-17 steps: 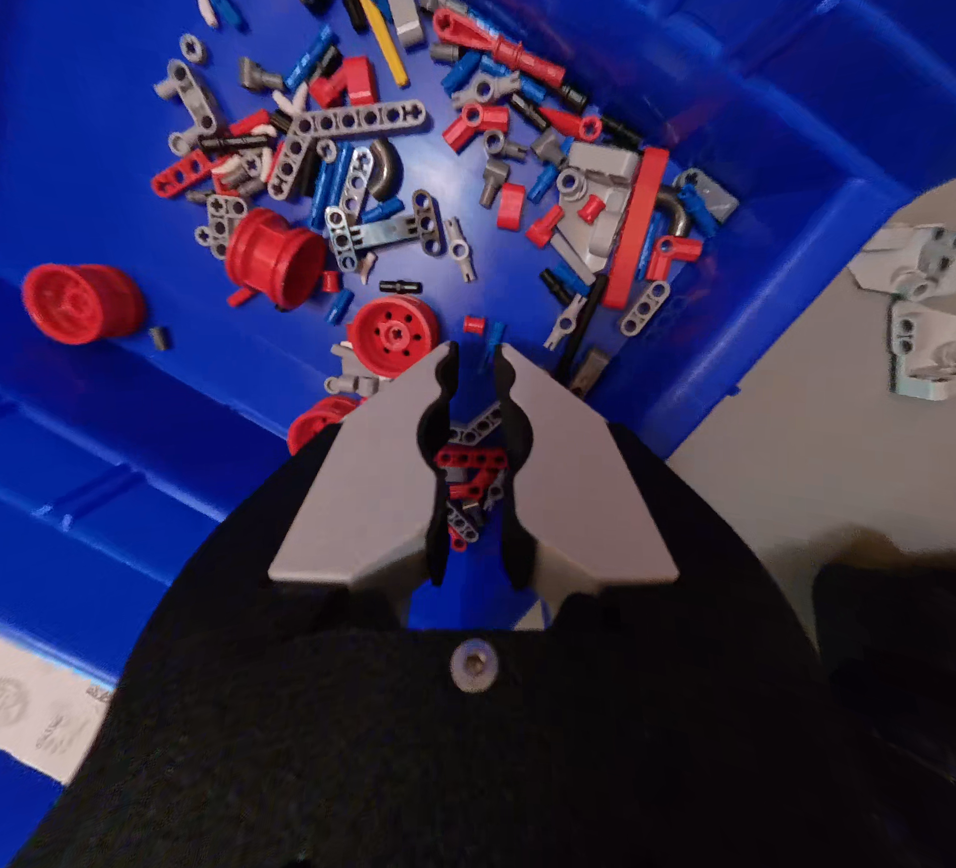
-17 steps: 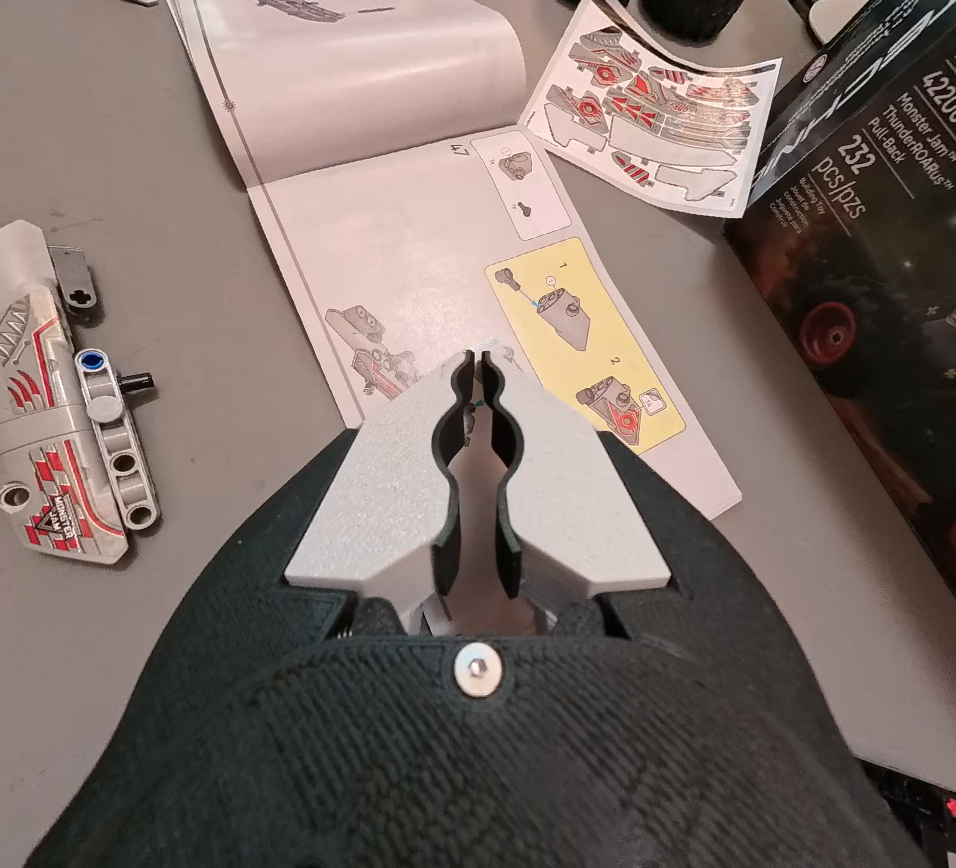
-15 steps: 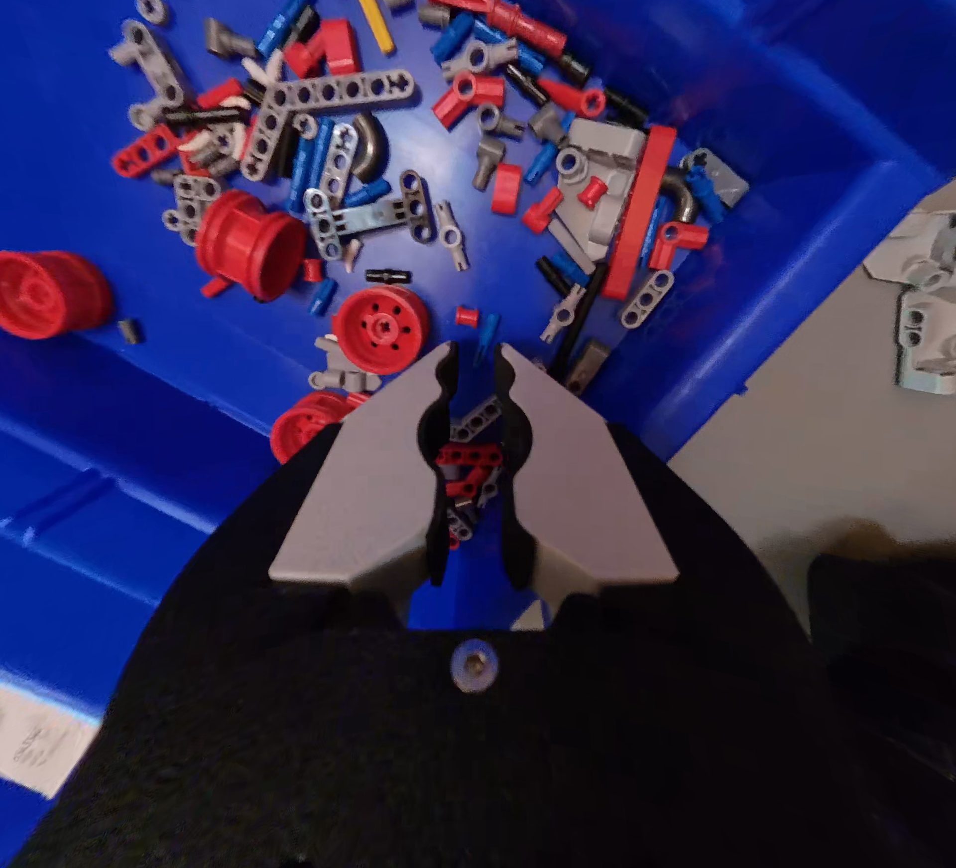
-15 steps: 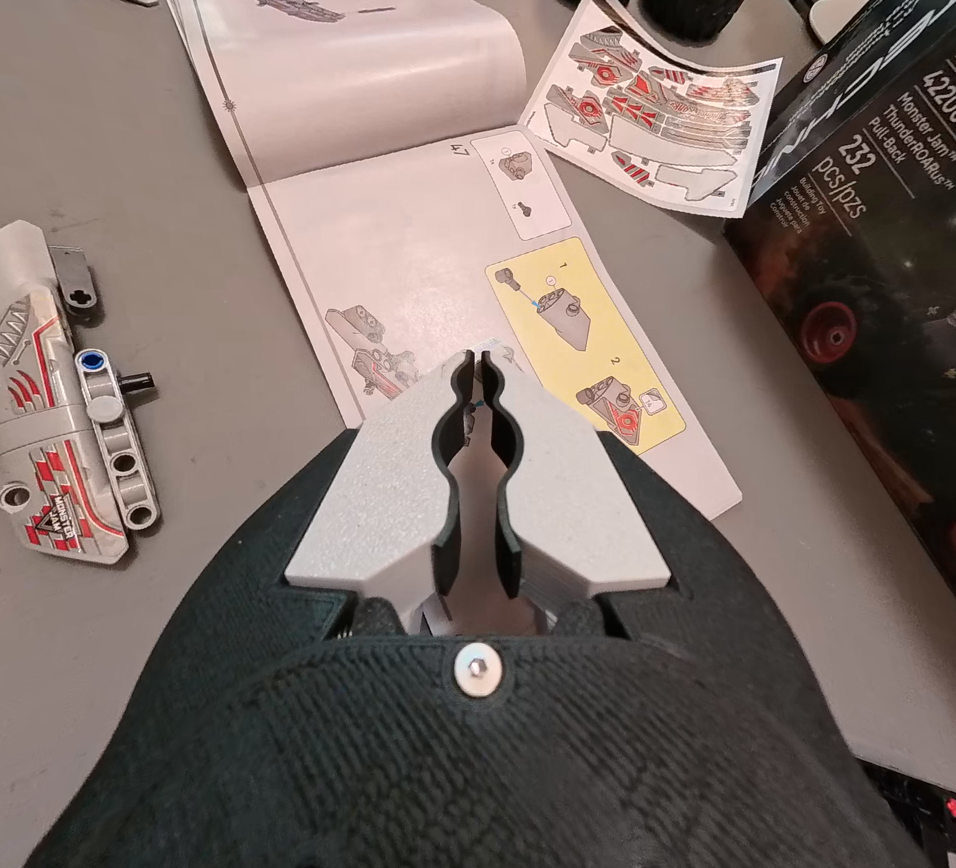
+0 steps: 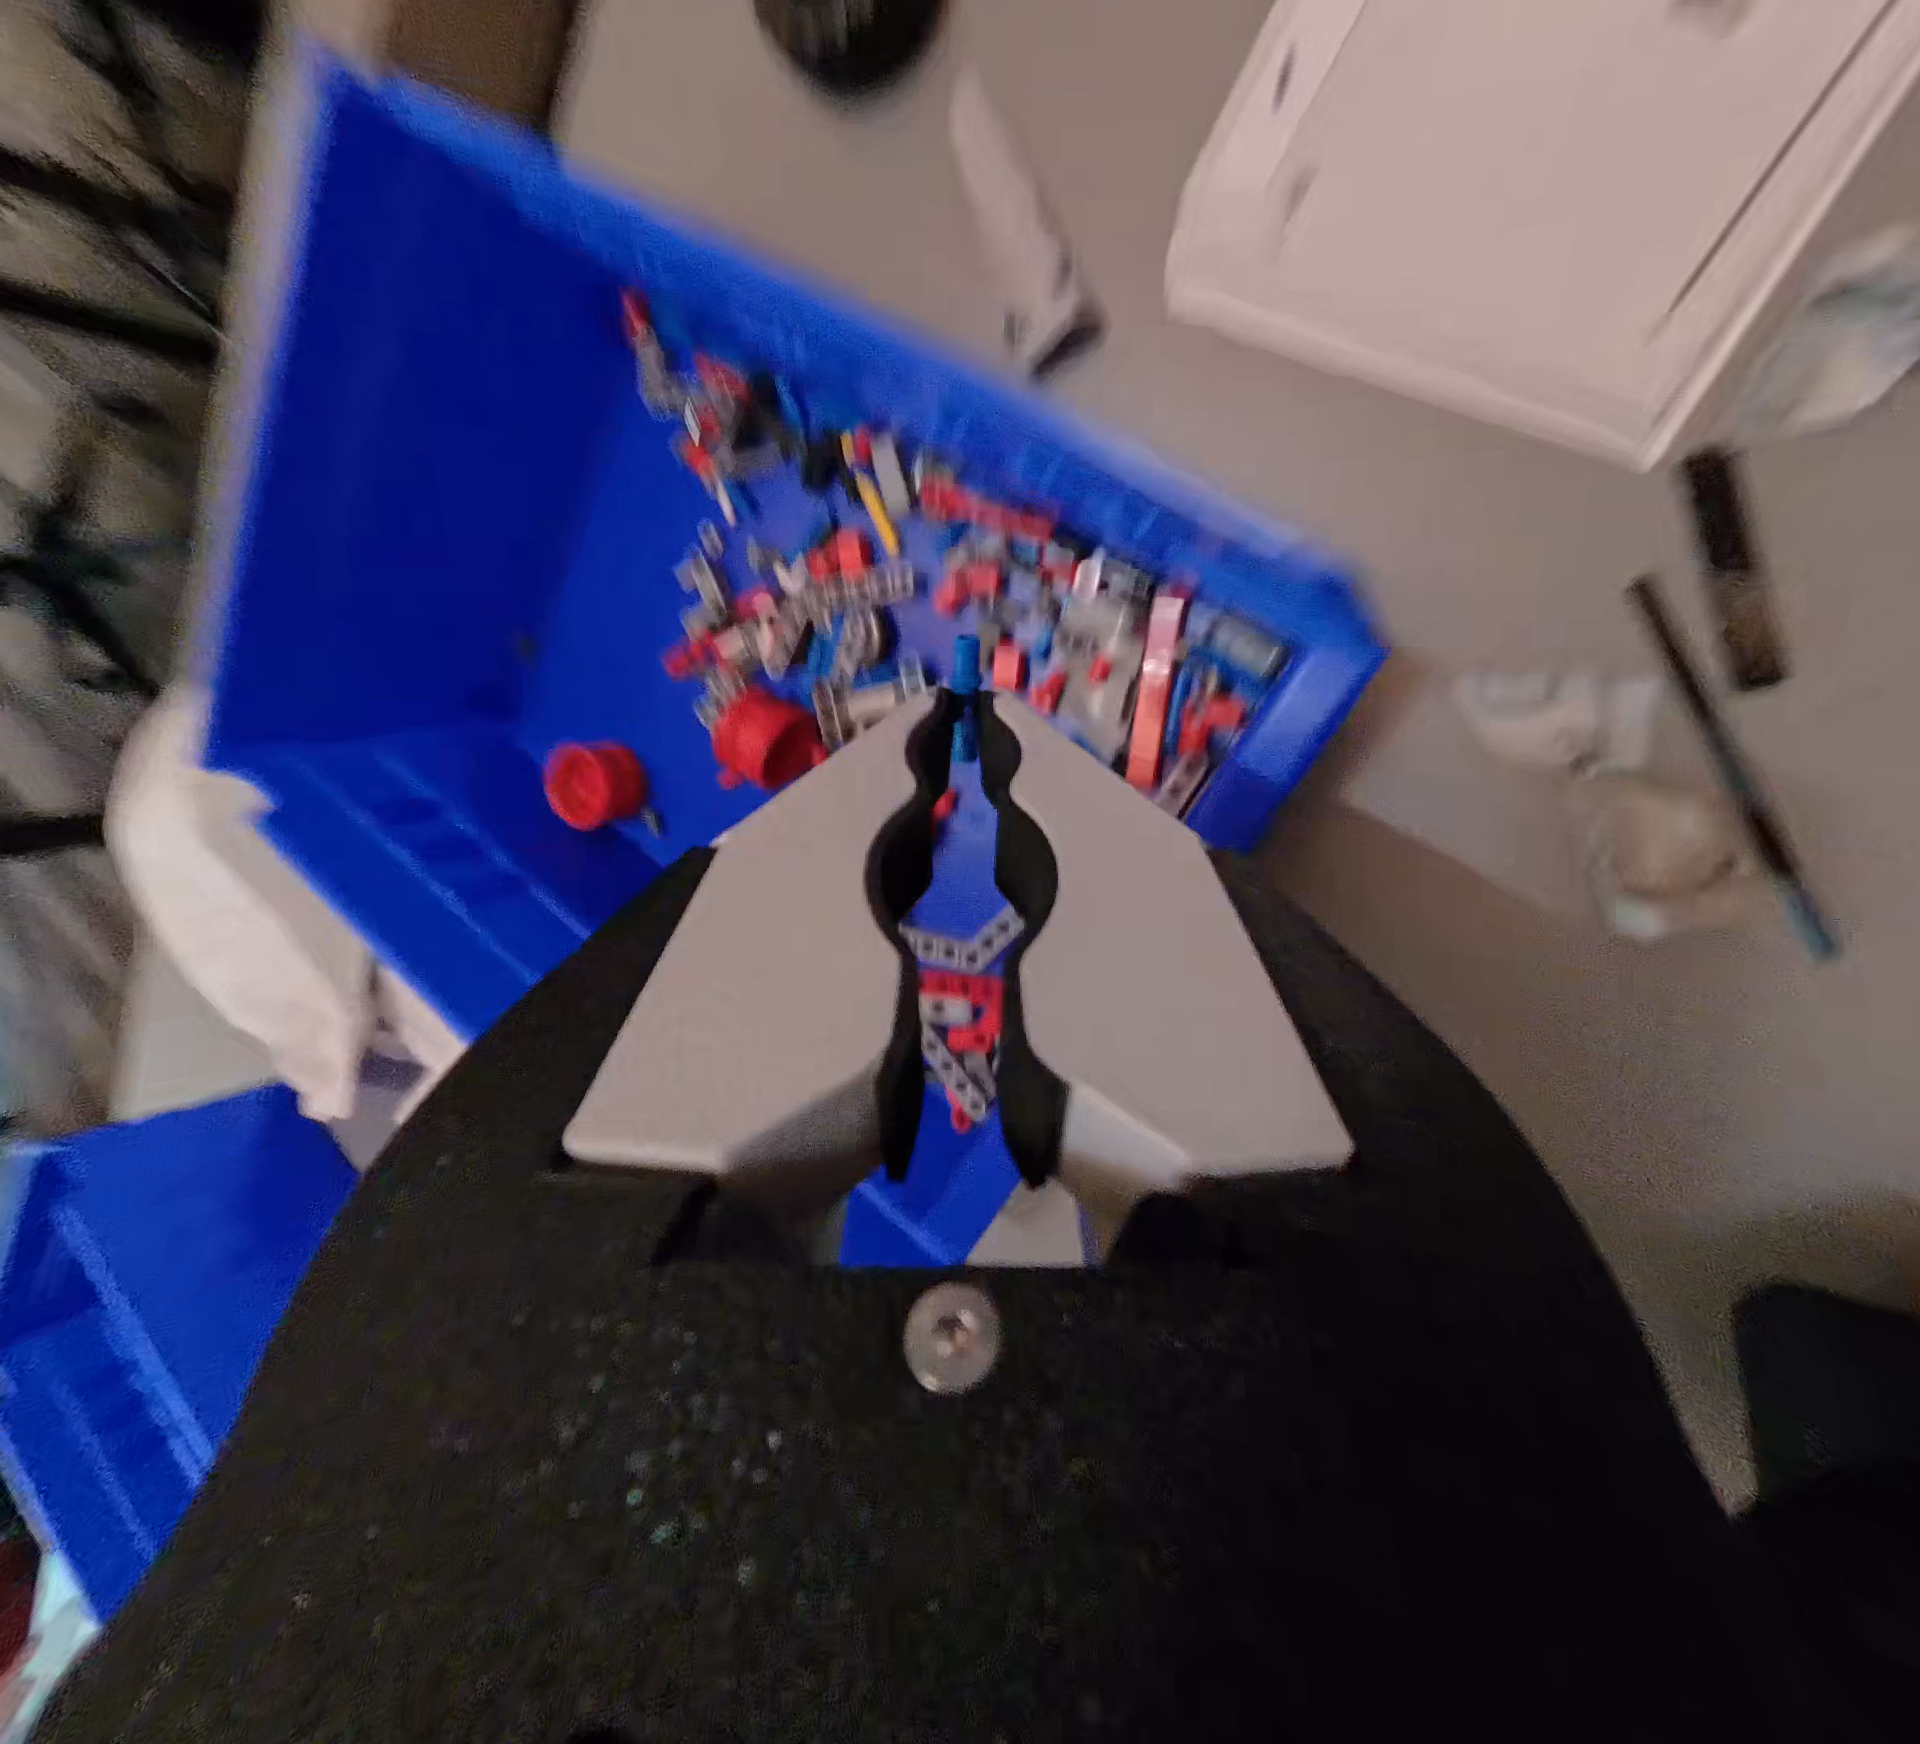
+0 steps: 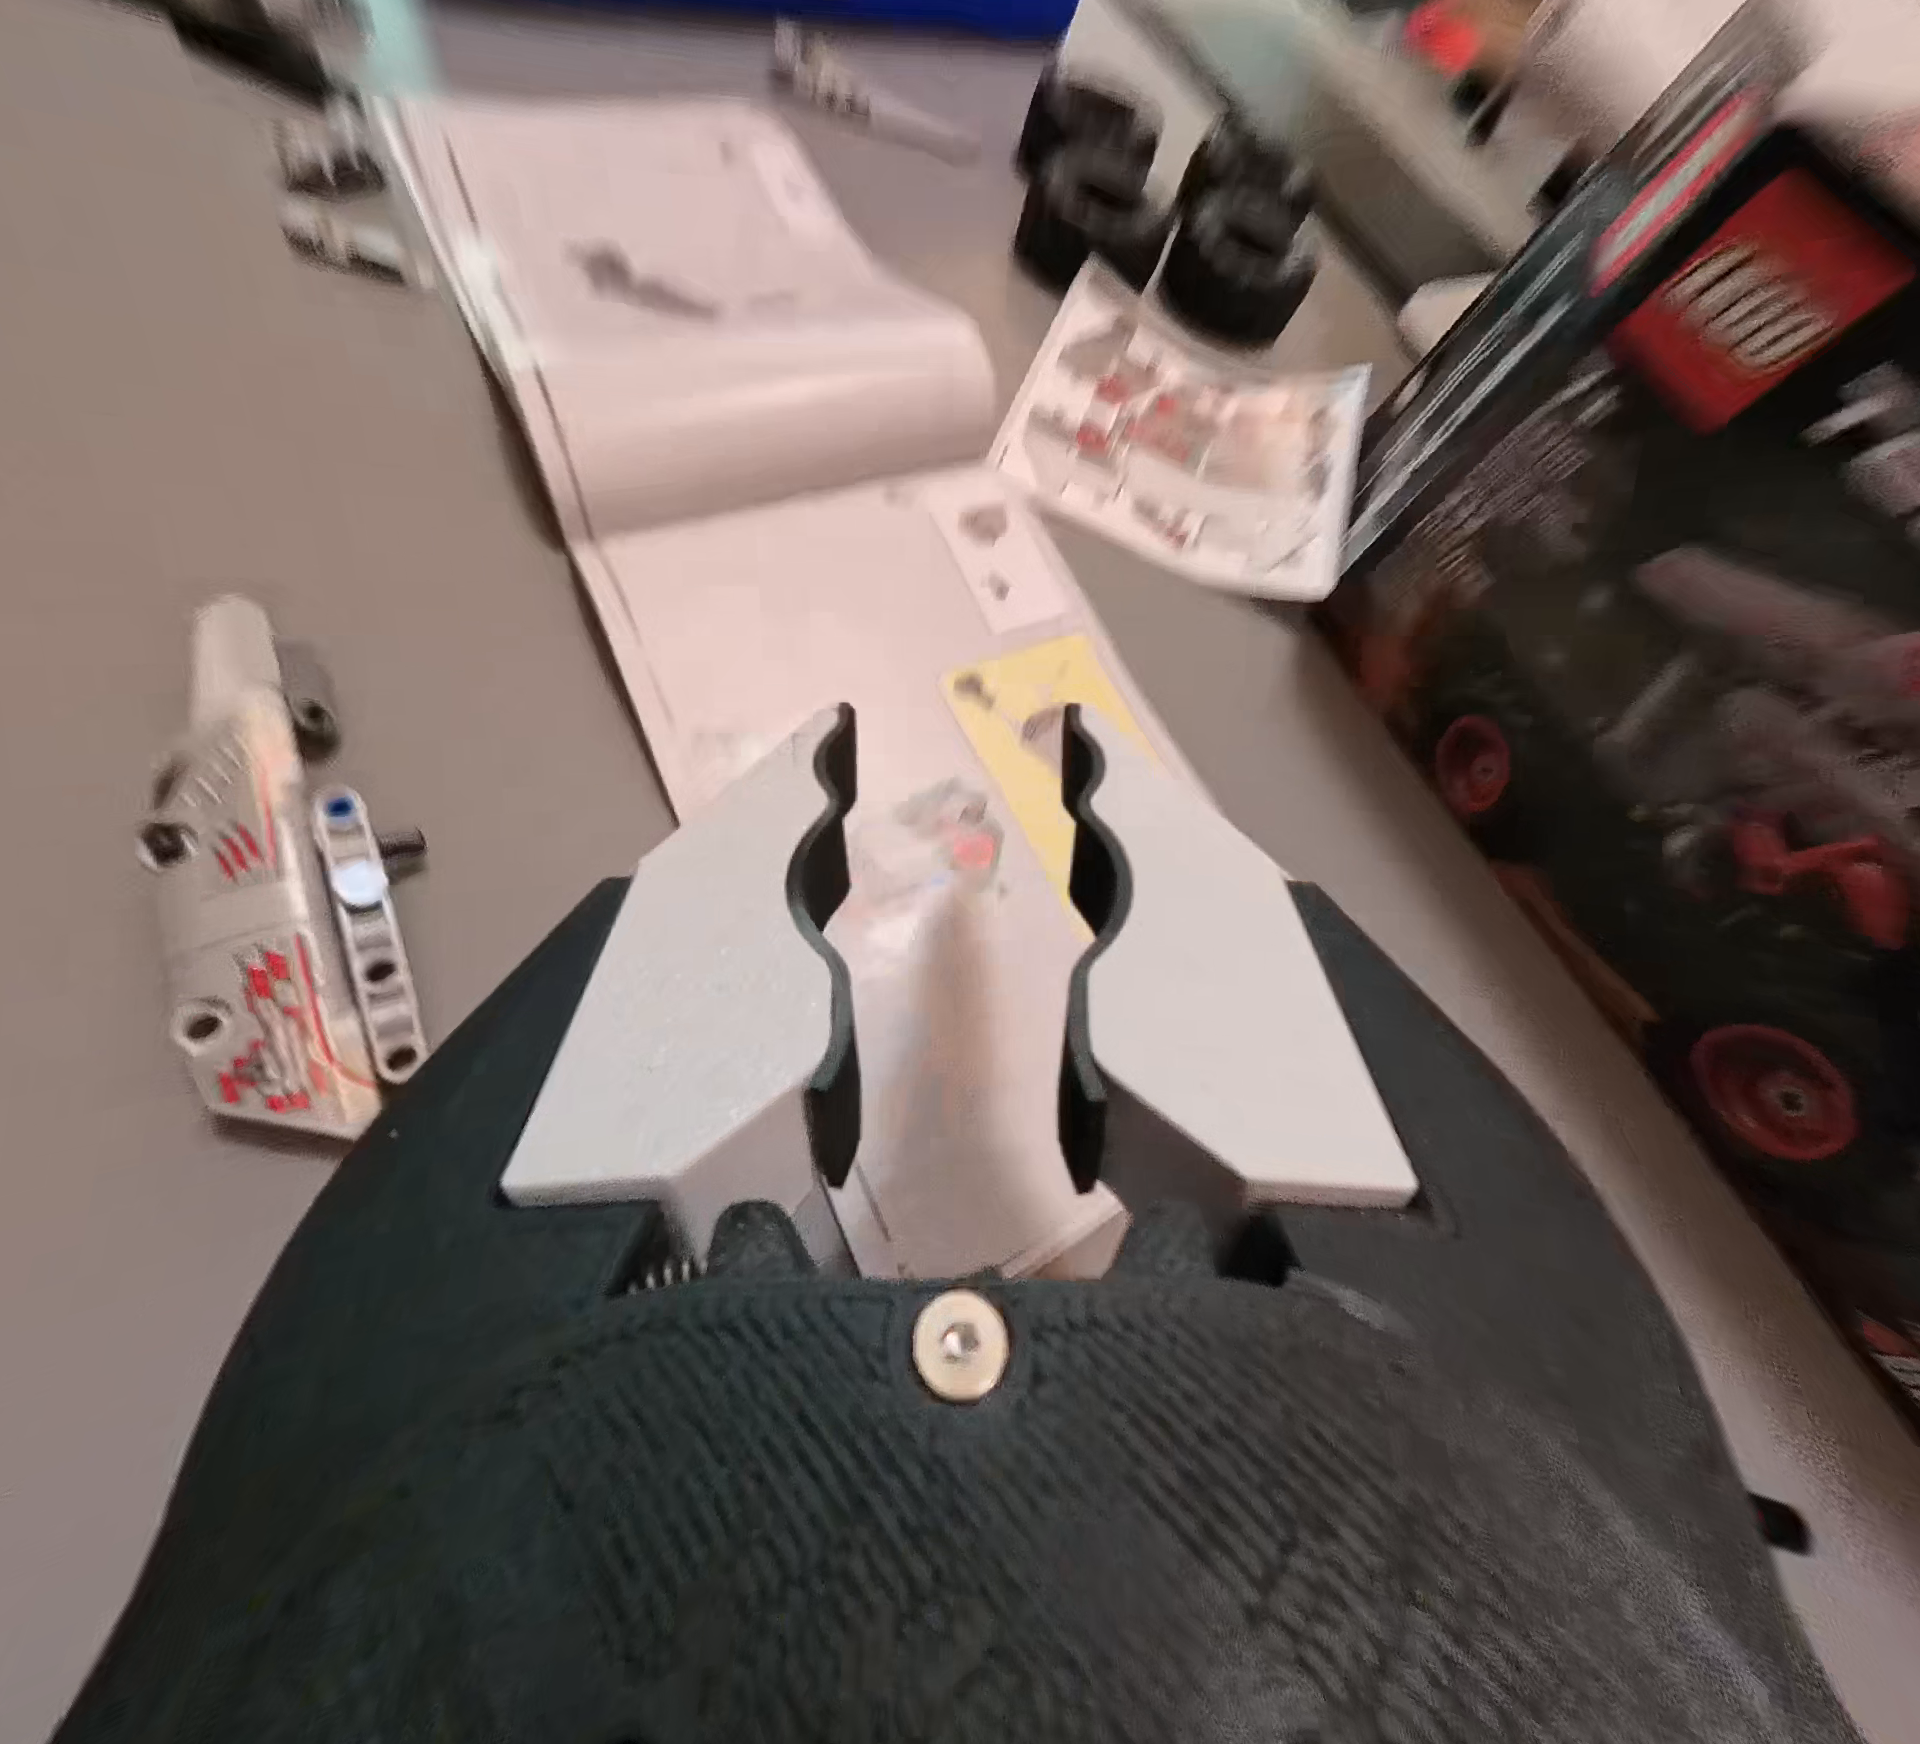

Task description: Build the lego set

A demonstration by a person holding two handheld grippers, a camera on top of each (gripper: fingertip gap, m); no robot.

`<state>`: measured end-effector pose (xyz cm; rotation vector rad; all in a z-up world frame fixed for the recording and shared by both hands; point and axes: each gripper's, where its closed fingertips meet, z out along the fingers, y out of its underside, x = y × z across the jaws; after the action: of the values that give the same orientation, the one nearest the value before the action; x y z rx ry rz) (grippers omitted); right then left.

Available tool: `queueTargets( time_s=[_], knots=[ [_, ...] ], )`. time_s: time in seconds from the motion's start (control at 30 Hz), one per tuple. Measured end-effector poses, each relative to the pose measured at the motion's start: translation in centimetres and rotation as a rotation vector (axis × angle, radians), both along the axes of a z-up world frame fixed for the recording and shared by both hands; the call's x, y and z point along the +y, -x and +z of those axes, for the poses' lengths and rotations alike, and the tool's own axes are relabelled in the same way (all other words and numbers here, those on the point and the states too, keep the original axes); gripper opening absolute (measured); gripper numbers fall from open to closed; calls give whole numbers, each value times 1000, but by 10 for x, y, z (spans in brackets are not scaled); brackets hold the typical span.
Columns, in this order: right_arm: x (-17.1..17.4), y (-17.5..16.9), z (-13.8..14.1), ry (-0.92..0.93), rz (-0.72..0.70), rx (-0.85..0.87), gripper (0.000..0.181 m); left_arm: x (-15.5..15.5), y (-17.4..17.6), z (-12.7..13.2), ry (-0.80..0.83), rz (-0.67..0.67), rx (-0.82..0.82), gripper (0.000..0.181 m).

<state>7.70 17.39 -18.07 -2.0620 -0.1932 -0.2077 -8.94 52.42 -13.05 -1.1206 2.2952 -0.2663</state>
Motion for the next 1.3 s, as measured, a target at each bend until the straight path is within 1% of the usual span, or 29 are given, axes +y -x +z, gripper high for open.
queueTargets(
  time_s=[0.03, 0.07, 0.1, 0.13, 0.17, 0.23, 0.3, 0.37, 0.4, 0.47, 0.57, 0.67, 0.73, 0.83, 0.93, 1.0, 1.07, 1.2, 1.3],
  knots=[
    [0, 2, 19, -78, -7, -12, 24, -21, -4, 17, -20, -24, -97, 2],
    [0, 6, 37, -150, -9, -18, 22, -48, -7, 29, -21, -55, -172, 2],
    [1, 15, 53, -208, 8, -22, 20, -81, -8, 35, -16, -116, -220, 2],
    [2, 28, 66, -254, 38, -30, 18, -114, -12, 38, -23, -179, -275, 2],
    [2, 45, 75, -276, 78, -42, 16, -149, -14, 34, -10, -238, -295, 2],
    [2, 77, 76, -235, 162, -70, 16, -213, -18, 18, 22, -351, -289, 2],
    [-5, 101, 67, -156, 218, -105, 16, -264, -22, 0, 60, -425, -265, 2],
    [-19, 111, 57, -77, 231, -141, 18, -298, -31, -12, 66, -460, -262, 2],
    [-28, 109, 55, -50, 205, -163, 18, -310, -34, -17, 58, -471, -258, 2],
    [-49, 109, 48, -1, 174, -157, 19, -335, -39, -16, 69, -491, -283, 2],
    [-70, 126, 39, -6, 157, -96, 18, -377, -36, -12, 152, -544, -328, 2],
    [-79, 147, 32, -68, 139, -76, 15, -404, -31, -12, 153, -576, -400, 2],
    [-82, 156, 32, -116, 134, -14, 16, -416, -27, -13, 127, -596, -423, 2],
    [-86, 161, 42, -200, 138, 64, 16, -427, -21, -14, 69, -631, -431, 2],
    [-87, 167, 49, -233, 161, 90, 15, -433, -17, -14, -30, -652, -443, 2],
    [-88, 167, 49, -230, 154, 70, 13, -436, -16, -14, -80, -660, -440, 2],
    [-91, 165, 50, -228, 133, 57, 10, -439, -14, -12, -96, -675, -440, 2],
    [-95, 161, 51, -238, 94, 44, 14, -442, -13, -9, -123, -695, -452, 2],
    [-93, 165, 52, -257, 97, 73, 6, -445, -12, -9, -183, -729, -458, 2]
  ],
)
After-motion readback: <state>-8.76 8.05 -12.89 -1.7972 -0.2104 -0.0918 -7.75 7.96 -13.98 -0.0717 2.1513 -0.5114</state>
